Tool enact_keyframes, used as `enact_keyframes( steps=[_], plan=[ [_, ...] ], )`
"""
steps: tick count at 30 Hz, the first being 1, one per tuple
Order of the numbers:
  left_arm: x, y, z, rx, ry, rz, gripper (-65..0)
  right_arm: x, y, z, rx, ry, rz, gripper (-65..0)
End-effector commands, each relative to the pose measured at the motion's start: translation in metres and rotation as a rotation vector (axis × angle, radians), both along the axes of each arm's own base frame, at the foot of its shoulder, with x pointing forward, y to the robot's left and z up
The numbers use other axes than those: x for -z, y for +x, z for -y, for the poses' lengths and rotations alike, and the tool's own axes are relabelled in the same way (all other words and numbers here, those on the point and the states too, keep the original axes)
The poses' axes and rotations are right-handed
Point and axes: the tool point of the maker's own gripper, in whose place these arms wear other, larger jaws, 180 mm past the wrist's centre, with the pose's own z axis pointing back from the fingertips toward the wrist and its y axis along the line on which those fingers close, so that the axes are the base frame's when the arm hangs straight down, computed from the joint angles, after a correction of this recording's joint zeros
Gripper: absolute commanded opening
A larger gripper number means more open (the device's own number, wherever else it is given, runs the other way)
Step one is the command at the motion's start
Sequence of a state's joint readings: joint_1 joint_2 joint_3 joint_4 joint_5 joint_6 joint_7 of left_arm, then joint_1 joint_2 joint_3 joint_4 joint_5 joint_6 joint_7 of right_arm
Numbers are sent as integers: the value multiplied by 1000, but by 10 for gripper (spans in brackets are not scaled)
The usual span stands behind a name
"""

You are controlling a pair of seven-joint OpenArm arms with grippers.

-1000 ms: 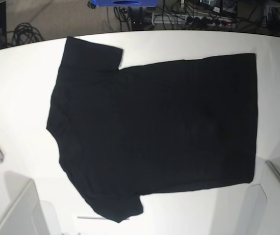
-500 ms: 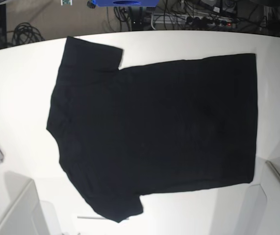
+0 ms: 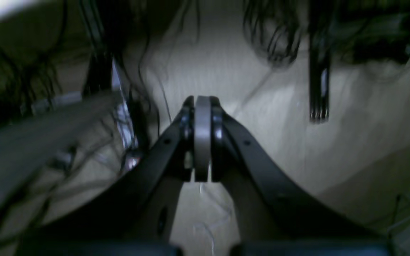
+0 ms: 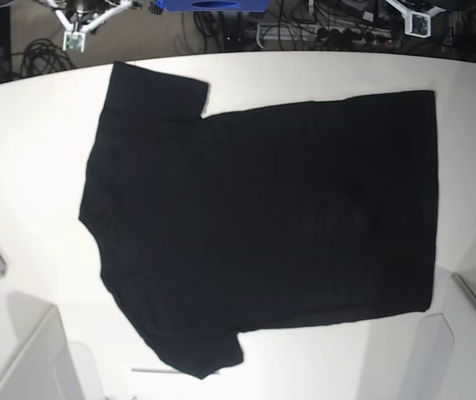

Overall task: Fold the T-shirt properly
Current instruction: 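Lower both grippers to the shoulder corners of the black T-shirt and grasp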

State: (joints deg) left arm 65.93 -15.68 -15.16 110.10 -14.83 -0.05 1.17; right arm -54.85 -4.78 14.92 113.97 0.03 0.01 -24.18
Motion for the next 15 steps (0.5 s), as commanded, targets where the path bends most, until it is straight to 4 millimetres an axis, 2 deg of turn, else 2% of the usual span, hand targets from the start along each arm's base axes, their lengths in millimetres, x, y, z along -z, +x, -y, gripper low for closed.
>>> enact_keyframes(
  steps=[1, 5, 7, 10, 13, 14, 15],
  plan=[
    [-12, 3, -6, -3, 23, 29, -650, -6, 10, 2, -2, -9, 39, -650],
    [-26, 23, -22, -19, 68, 98, -650, -13, 46, 0, -5, -3, 127, -650],
    [-28, 31, -24, -24, 71, 124, -650, -17, 62, -2, 5, 14, 174, -650],
    [-32, 41, -30, -32, 86, 154, -650, -22, 86, -8, 49, 97, 250, -650],
    [-37, 49, -35, -40, 99, 182, -650, -27, 102, -18, 97, 217, 315, -650],
    [-39, 52, -37, -43, 104, 189, -650, -29, 107, -21, 110, 253, 335, -618],
    [-40, 53, -39, -46, 110, 192, -650, -31, 111, -22, 115, 280, 351, -554]
  ],
)
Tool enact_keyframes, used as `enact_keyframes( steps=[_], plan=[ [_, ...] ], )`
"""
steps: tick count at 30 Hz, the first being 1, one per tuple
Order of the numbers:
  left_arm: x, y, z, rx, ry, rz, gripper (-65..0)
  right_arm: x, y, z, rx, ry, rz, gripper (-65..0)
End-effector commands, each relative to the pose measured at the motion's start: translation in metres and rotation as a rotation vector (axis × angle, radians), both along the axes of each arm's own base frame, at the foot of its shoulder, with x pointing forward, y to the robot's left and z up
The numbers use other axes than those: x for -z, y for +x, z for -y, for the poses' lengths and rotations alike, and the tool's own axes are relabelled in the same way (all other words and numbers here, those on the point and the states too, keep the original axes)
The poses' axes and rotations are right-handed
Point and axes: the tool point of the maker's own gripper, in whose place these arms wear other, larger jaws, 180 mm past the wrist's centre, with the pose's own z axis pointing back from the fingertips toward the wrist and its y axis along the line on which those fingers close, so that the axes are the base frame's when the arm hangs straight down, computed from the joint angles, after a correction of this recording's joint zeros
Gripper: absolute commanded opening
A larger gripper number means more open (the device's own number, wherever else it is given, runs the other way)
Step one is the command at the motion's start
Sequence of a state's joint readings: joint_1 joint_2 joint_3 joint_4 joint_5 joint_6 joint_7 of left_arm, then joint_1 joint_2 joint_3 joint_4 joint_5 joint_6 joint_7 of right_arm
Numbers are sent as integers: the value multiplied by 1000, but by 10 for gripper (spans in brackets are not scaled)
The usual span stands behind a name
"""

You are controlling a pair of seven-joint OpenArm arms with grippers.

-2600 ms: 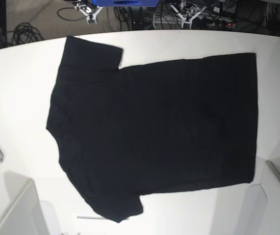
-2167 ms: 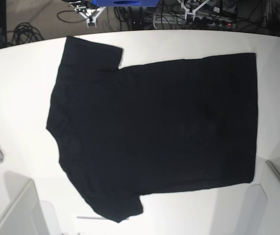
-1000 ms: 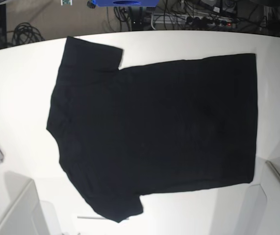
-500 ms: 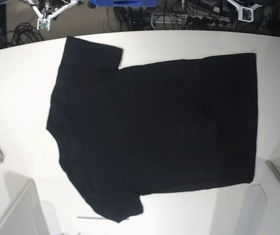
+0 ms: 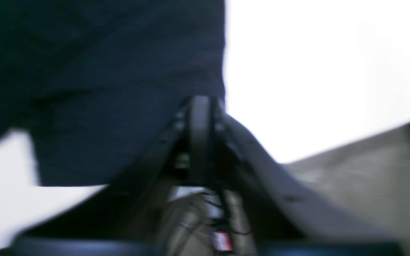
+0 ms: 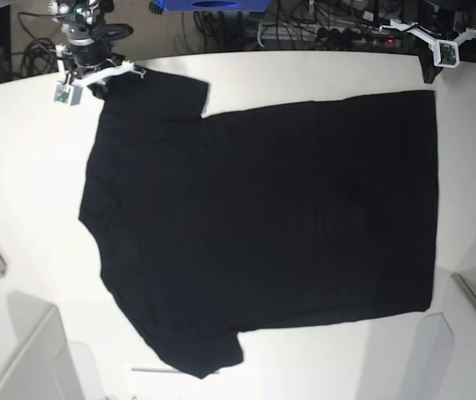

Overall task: Fold the T-shirt properly
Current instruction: 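Lower both grippers to the shoulder corners of the black T-shirt and grasp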

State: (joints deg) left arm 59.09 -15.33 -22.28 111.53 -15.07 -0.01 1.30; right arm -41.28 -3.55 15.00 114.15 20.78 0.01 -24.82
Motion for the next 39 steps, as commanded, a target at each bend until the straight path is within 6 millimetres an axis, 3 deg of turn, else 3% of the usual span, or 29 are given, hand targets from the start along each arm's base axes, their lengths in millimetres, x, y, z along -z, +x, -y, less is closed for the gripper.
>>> enact_keyframes(
  steps=[1, 3, 5, 9, 11, 19, 26, 32, 35, 39],
  plan=[
    [-8, 3, -2, 2, 14, 24, -650, -10, 8, 5, 0, 6, 46, -485],
    [-9, 6, -5, -4, 14, 36, -650, -15, 17, 2, 9, 73, 82, -387],
    [-9, 7, -6, -39, -36, 51, -650, -18, 23, -1, 20, 145, 107, -339],
    [-16, 9, -17, -150, -169, 110, -344, -22, 36, 0, 25, 251, 141, -327],
    [-18, 14, -16, -154, -223, 134, -253, -20, 41, 3, 31, 295, 146, -314],
    [-11, 14, -3, -25, -321, 121, -253, 17, 46, 25, 80, 334, 74, -291],
    [-3, 2, -39, -178, -456, 180, -253, 37, 35, 23, 97, 351, 19, -291],
    [13, -7, -59, -264, -495, 174, -252, 46, 29, -10, 26, 393, -26, -294],
    [31, -10, -65, -302, -515, 94, -247, 51, 25, -10, 32, 395, -43, -294],
    [39, -10, -79, -370, -542, 61, -247, 62, 17, -6, 52, 393, -75, -311]
  ],
)
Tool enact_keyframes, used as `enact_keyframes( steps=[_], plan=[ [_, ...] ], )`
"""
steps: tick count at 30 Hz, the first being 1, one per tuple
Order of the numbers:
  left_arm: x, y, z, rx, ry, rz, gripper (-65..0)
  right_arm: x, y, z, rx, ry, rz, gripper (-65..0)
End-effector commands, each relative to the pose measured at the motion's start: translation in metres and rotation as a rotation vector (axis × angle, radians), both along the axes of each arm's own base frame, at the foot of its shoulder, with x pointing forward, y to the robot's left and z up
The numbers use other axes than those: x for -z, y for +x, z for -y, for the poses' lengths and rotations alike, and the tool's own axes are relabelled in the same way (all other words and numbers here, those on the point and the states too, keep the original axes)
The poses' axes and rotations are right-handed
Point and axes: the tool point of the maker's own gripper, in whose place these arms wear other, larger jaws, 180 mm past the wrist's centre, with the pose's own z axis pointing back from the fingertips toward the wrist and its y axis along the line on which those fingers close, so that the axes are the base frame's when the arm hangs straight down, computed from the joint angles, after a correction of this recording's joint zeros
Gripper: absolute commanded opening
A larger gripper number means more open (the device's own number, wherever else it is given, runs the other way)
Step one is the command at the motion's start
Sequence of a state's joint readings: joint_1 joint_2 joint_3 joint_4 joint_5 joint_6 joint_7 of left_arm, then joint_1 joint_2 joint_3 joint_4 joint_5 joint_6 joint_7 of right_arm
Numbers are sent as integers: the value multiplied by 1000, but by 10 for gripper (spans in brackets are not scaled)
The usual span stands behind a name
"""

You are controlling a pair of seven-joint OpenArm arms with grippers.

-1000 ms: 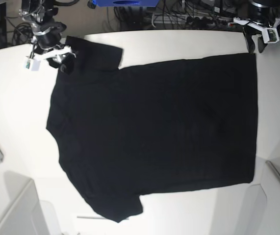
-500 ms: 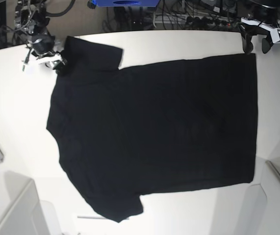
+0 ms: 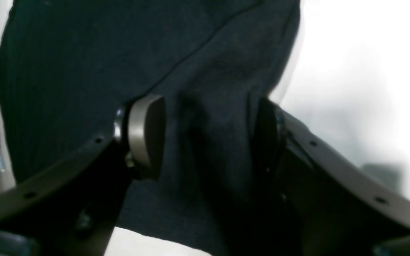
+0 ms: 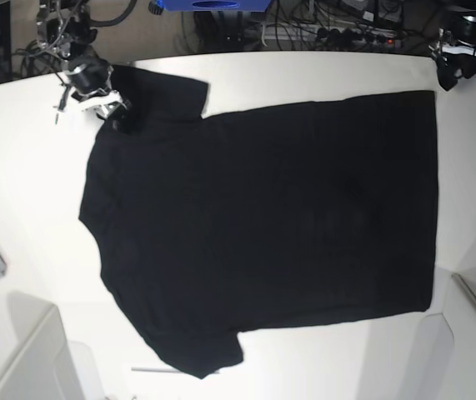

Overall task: Fold the T-shirt properly
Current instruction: 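Lower both grippers to the shoulder corners of the black T-shirt and grasp, then lift the shoulder corners with both grippers and pull them apart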

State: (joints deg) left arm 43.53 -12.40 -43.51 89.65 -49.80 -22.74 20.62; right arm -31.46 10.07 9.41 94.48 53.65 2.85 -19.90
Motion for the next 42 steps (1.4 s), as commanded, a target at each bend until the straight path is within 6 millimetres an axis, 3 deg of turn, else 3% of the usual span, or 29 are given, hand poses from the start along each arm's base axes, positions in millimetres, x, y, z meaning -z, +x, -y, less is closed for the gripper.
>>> enact_keyframes(
  steps=[1, 3, 5, 6, 10, 20, 29, 34, 36, 41, 42],
  plan=[
    [-8, 2, -2, 19, 1, 18, -247, 22, -24, 4, -8, -24, -125, -344],
    [-7, 5, -2, 43, -22, 6, -250, 27, -27, 6, -3, -23, -141, -453],
    [-2, 8, 0, 70, -50, -24, -252, 30, -29, 5, -3, -21, -151, -618],
    [1, 9, 0, 73, -61, -34, -252, 30, -29, 5, -3, -21, -151, -650],
    [2, 18, -1, 71, -73, -22, -252, 30, -30, 5, -4, -20, -154, -650],
    [25, 41, 26, 130, -129, -35, -253, 30, -31, 5, -5, -21, -154, -650],
    [40, 45, 32, 118, -154, -49, -255, 30, -31, 6, -2, -22, -155, -650],
    [48, 49, 52, 169, -184, -65, -260, 30, -31, 7, -4, -25, -155, -650],
    [48, 50, 53, 171, -185, -66, -321, 30, -31, 7, -4, -25, -155, -650],
    [47, 50, 52, 172, -181, -65, -650, 30, -32, 12, -17, -43, -156, -650],
    [47, 50, 51, 173, -180, -65, -650, 29, -31, 13, -19, -45, -155, -650]
  ],
)
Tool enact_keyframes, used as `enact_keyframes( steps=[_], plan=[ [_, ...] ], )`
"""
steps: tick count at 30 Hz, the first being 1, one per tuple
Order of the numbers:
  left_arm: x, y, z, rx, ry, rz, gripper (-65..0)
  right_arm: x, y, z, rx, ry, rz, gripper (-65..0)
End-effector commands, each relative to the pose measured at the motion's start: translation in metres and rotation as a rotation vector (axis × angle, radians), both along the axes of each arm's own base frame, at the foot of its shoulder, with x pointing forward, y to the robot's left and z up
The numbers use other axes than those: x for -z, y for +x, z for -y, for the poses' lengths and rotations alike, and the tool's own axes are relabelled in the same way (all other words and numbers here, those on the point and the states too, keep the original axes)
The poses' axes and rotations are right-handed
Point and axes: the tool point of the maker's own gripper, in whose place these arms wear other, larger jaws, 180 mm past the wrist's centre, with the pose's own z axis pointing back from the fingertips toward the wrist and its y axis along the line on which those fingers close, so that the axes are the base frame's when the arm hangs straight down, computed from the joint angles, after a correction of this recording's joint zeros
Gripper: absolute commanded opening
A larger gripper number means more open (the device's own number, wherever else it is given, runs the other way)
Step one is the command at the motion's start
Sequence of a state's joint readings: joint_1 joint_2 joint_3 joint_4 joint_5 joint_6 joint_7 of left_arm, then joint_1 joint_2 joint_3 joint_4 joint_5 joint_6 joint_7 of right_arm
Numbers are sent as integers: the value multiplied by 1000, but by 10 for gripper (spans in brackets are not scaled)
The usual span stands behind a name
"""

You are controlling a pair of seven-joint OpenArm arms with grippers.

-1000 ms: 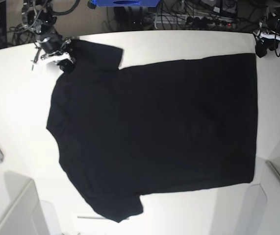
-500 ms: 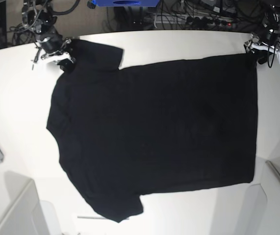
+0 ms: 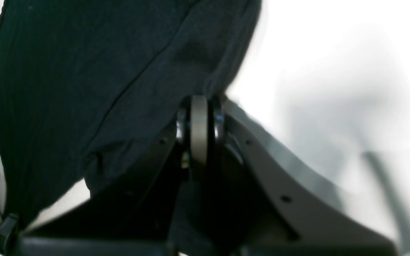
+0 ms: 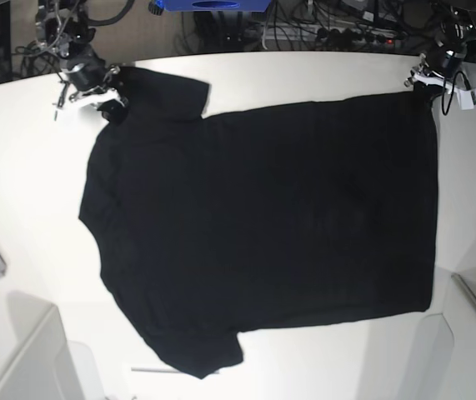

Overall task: Fold the T-shirt properly
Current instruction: 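Lift the shoulder corners with both grippers and pull them apart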

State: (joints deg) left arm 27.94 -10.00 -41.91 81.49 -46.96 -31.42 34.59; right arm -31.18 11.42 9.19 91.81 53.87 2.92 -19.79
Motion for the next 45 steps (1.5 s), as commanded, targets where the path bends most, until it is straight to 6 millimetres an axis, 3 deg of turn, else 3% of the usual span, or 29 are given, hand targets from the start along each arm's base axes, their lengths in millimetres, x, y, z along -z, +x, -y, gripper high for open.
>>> enact_keyframes(
  steps=[1, 7, 12, 16, 26, 32, 37, 41, 45],
  plan=[
    [4, -8, -2, 17, 15, -46, -650, 16, -24, 6, -13, -33, -114, -650],
    [-11, -10, -2, 86, 113, -60, -650, 14, -27, 8, -15, -41, -115, -650],
    [-19, -10, -6, 162, 250, -100, -650, -1, -28, 3, -34, -47, -82, -650],
    [-17, -18, -6, 170, 256, -122, -650, -13, -36, 14, -16, -71, -72, -650],
    [-36, -35, -1, 229, 313, -137, -650, -37, -60, 2, -54, -72, -65, -650],
    [-43, -46, 4, 258, 332, -152, -650, -56, -65, -7, -77, -71, -38, -650],
    [-57, -40, 0, 252, 363, -123, -650, -65, -47, -8, -84, -73, 9, -650],
    [-80, -16, 3, 258, 408, -42, -650, -72, -27, -8, -81, -77, 61, -650],
    [-90, 0, 5, 251, 420, 4, -650, -78, -7, -9, -128, -79, 78, -650]
  ],
)
